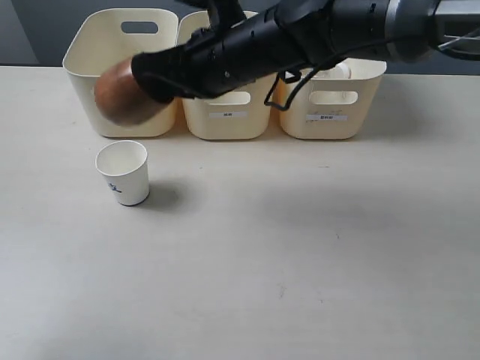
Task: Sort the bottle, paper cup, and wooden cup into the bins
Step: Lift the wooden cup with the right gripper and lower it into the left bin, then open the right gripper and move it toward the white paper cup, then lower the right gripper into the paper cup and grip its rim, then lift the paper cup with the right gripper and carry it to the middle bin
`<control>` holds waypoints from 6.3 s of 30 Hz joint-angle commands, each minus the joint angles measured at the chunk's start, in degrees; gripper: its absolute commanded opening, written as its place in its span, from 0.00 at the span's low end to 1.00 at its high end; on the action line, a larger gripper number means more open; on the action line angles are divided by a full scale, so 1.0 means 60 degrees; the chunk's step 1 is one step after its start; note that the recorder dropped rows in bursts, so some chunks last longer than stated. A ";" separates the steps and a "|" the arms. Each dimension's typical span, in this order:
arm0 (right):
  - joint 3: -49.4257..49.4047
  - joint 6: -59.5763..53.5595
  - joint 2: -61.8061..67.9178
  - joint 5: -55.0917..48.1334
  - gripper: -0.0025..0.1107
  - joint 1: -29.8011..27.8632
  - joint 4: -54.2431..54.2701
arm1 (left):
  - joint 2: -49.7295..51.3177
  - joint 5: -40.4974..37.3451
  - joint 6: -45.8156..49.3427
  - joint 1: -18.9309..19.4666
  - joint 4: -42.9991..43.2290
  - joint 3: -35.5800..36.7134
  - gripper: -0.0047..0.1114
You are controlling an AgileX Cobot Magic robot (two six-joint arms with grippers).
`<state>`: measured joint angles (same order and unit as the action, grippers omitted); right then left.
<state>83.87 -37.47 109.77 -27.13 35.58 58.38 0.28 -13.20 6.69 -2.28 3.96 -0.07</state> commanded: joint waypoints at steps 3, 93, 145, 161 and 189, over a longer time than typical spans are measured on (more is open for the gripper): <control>0.0968 -0.0018 0.0089 0.1298 0.02 -0.0014 0.0858 | -0.0047 0.0057 -0.0018 -0.0030 0.0000 0.0012 0.04; 0.5678 0.1287 0.2928 -0.2983 0.45 0.0356 -0.2594 | -0.0047 0.0053 -0.0018 -0.0030 0.0000 0.0012 0.04; 0.5678 0.4503 0.4661 -0.4413 0.45 0.0870 -0.4613 | -0.0047 0.0050 -0.0018 -0.0030 0.0000 0.0012 0.04; 0.5678 0.4738 0.4758 -0.4239 0.45 0.0870 -0.4762 | -0.0047 0.0050 -0.0018 -0.0030 0.0000 0.0012 0.04; 0.5678 0.4537 0.2883 -0.3986 0.02 0.0852 -0.5891 | -0.0047 0.0050 -0.0018 -0.0030 0.0000 0.0012 0.04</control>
<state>117.82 -10.24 130.31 -51.06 40.71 26.55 0.28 -13.20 6.69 -2.28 3.96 -0.07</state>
